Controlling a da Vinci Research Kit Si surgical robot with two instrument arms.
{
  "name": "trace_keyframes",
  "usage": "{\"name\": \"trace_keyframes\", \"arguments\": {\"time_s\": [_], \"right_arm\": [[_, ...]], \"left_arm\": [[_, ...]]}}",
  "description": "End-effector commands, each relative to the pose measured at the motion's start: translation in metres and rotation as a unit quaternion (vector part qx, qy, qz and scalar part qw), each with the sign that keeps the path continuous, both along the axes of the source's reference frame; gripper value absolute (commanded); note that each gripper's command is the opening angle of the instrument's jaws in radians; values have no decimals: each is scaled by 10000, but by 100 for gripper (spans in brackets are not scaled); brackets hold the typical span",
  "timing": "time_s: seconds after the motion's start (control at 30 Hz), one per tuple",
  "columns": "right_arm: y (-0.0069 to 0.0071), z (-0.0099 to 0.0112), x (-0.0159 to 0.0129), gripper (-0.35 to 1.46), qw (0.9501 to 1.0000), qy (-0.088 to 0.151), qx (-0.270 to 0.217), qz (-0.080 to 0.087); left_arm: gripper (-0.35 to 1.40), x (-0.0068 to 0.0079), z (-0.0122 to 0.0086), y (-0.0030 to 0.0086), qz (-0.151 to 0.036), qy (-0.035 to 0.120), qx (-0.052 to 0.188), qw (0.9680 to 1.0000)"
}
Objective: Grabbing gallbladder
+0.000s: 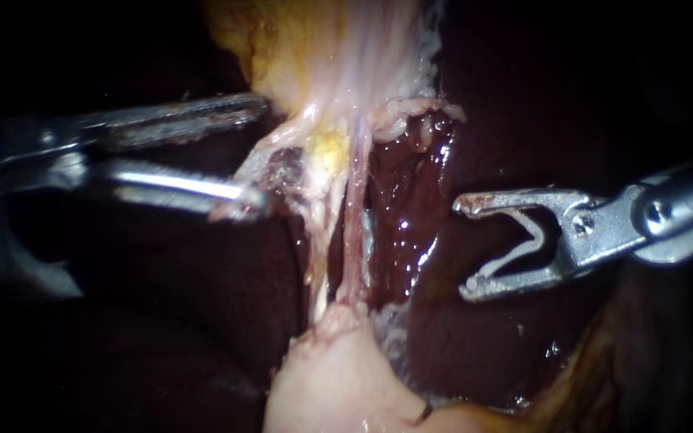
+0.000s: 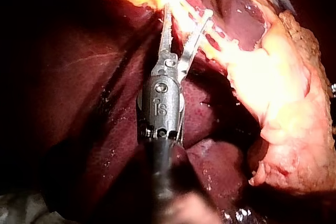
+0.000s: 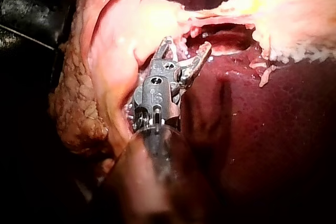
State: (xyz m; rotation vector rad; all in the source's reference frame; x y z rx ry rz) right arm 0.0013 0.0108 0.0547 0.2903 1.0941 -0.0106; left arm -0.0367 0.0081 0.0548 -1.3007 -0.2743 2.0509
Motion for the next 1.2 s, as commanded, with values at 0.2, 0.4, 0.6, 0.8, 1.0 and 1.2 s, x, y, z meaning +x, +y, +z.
{"name": "trace_keyframes", "arguments": {"time_s": [0.2, 0.4, 0.6, 0.8, 1.0, 1.2], "right_arm": [[0, 0, -1, 50, 10000, 1, 0, -2], [0, 0, -1, 50, 10000, 1, 0, -2], [0, -1, -1, 50, 10000, 1, 0, -2], [0, -1, -2, 50, 10000, 3, 1, -5], [0, -1, -2, 50, 10000, 3, 2, -5], [1, -1, -2, 50, 10000, 3, 2, -4]], "left_arm": [[-8, -5, 20, -2, -38, 196, 244, 9995], [-35, 5, 25, -5, 44, 358, 377, 9986], [-35, 13, 18, -4, 30, 409, 550, 9976], [-35, 30, -6, 3, -27, 428, 645, 9970], [-35, 66, -53, 33, -255, 405, 729, 9962], [-35, 93, -79, 54, -470, 390, 720, 9955]]}}
